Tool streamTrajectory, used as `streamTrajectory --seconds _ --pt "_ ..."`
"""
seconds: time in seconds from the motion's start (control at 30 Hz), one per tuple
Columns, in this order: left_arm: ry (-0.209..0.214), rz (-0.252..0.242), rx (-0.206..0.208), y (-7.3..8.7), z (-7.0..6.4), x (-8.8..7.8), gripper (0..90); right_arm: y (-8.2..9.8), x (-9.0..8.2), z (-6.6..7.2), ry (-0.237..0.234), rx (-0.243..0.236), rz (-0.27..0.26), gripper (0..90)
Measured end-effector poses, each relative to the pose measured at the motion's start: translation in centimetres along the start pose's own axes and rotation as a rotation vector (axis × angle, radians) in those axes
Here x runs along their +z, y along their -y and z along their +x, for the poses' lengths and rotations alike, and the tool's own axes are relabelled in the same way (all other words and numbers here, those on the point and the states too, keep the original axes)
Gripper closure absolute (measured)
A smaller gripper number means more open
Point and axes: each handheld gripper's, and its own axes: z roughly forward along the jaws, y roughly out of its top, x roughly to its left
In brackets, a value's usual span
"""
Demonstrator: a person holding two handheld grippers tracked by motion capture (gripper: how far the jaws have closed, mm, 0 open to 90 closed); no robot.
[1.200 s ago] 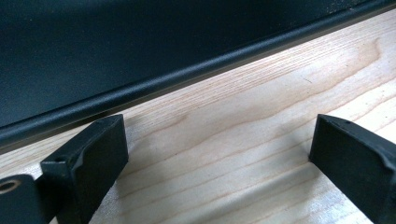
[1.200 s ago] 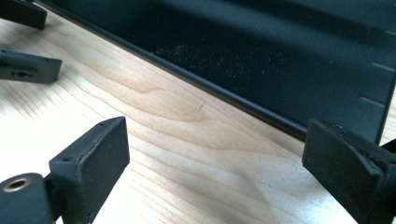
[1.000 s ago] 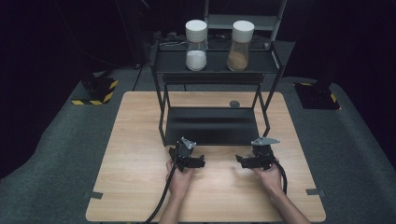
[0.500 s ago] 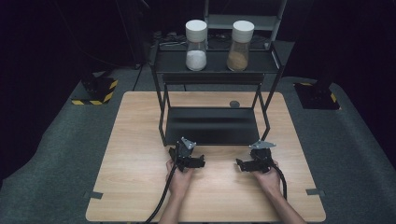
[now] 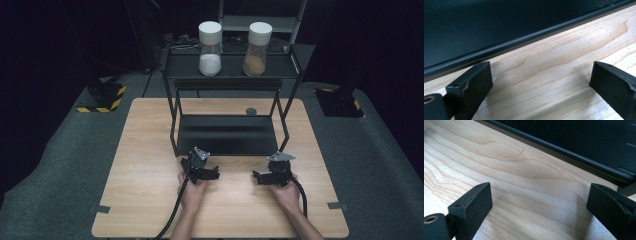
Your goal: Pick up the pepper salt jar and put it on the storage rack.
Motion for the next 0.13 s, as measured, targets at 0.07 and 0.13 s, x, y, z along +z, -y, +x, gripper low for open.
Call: streamTrajectory --seconds 0.07,0.13 --pt "0.001 0.0 0.0 -0.01 0.02 0.0 4.4 -0.01 0.0 0.0 0.0 0.001 0.0 5.7" --pt "0.002 0.002 0.001 -0.04 0.07 -0.01 4.4 -0.01 0.0 0.0 0.0 0.001 0.001 5.7"
